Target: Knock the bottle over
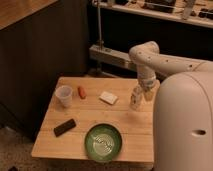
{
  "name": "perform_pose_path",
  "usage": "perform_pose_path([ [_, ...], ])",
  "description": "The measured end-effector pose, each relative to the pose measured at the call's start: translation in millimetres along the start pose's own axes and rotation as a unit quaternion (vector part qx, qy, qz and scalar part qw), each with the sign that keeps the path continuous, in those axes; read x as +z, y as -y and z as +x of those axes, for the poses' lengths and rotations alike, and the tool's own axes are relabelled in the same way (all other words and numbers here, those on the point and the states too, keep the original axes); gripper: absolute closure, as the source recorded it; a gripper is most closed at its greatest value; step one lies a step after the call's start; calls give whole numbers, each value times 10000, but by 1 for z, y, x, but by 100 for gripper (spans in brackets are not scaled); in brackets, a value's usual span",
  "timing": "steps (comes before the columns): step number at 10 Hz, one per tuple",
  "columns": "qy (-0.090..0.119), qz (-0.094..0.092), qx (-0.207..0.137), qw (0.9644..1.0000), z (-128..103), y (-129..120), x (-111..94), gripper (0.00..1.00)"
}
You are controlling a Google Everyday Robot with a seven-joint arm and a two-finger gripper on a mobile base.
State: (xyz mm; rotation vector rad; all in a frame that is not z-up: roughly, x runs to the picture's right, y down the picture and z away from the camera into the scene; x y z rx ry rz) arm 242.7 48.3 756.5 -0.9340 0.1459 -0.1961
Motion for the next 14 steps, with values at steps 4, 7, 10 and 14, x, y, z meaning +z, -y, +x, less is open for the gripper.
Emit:
perform_pose_path([
  [4,391,264,-144,9988,7,10,2,93],
  [7,624,233,-334,9972,1,21,9,93],
  [10,759,193,-515,9956,-5,31,19,93],
  [14,811,173,-670,9943,-13,40,25,93],
])
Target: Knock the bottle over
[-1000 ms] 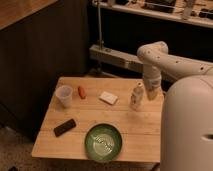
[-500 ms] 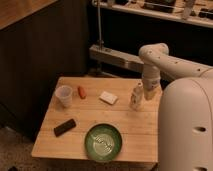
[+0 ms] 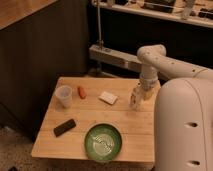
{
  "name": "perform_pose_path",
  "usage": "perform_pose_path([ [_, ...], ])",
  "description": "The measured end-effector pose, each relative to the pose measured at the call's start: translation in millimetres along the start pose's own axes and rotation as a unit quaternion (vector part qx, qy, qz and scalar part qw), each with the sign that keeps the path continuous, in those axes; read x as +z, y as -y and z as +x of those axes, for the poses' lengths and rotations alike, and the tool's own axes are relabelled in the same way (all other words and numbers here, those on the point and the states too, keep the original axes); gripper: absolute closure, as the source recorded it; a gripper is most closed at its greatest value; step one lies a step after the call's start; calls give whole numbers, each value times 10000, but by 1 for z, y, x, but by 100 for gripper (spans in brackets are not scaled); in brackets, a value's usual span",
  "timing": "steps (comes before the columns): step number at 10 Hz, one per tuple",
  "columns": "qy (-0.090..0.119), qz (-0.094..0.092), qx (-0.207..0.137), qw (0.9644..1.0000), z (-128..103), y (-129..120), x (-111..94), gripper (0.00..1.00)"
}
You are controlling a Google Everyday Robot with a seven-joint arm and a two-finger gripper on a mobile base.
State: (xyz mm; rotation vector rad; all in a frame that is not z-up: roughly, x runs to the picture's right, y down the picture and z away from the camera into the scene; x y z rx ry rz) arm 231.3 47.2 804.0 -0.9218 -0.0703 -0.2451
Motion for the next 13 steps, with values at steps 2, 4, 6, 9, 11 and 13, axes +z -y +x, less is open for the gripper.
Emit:
perform_pose_path([
  [2,-49,-1,-81,10000,-5,5,2,93],
  [4,-167,37,-173,9997,-8,10,3,93],
  [6,-246,107,-243,9993,-11,15,1,93],
  [9,-390,219,-447,9980,-15,22,-2,93],
  [11,-467,286,-506,9972,-15,26,-5,93],
  [13,-527,405,-546,9963,-11,32,-11,93],
])
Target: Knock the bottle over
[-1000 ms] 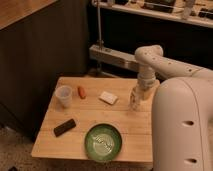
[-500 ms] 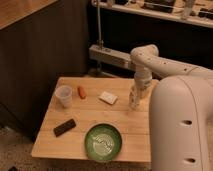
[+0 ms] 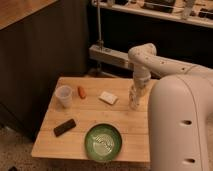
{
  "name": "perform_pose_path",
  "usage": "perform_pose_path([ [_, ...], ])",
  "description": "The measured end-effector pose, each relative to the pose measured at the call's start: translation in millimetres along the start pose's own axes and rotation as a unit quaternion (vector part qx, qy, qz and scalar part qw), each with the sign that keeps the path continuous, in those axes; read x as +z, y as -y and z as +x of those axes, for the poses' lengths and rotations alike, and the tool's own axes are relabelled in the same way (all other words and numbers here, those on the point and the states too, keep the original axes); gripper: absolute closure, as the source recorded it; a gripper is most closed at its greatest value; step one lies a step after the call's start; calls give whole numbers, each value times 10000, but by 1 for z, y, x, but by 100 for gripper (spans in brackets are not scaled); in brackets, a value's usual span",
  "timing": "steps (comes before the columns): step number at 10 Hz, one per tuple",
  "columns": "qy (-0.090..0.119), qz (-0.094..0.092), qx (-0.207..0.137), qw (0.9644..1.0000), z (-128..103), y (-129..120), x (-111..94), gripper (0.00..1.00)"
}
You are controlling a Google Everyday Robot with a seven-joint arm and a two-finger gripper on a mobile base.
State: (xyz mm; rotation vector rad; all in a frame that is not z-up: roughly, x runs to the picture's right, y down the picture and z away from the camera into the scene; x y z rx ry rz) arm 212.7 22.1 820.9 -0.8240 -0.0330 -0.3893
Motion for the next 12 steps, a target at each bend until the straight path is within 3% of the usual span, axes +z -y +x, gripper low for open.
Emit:
perform_pose_path([
  [4,-31,315,245,9992,22,8,-4,93],
  [7,129,578,528,9968,39,24,2,93],
  [8,322,686,555,9956,39,38,5,93],
  [10,1065,816,614,9891,29,60,11,93],
  [11,1572,878,653,9815,27,65,14,93],
  [12,1928,954,661,9743,26,67,16,93],
])
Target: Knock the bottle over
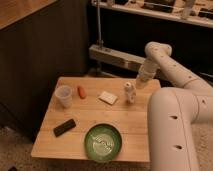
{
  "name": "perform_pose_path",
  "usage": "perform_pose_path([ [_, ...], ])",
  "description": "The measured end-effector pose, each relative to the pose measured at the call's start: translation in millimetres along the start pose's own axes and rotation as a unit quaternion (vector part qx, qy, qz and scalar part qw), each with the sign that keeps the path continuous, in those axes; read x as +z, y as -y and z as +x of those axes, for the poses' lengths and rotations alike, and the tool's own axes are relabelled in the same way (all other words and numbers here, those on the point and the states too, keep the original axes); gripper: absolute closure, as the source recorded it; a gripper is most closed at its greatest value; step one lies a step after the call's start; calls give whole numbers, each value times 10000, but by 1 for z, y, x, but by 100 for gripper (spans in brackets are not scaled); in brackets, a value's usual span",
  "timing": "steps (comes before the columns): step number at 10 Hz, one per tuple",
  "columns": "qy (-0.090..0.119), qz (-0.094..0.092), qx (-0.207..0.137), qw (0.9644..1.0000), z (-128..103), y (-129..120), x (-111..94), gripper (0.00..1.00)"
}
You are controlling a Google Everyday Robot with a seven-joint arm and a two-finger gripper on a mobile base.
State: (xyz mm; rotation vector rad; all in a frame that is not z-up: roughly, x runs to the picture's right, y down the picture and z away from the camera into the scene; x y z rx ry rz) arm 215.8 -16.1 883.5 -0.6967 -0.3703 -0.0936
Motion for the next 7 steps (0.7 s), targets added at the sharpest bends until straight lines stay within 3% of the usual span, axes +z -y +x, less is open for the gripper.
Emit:
perform_pose_path([
  [2,635,-151,189,9977,-8,-3,9,93],
  [3,1072,-366,328,9930,-25,-9,21,93],
  [6,1577,-648,351,9847,-53,-16,38,93],
  [7,1506,-583,313,9864,-59,-23,33,93],
])
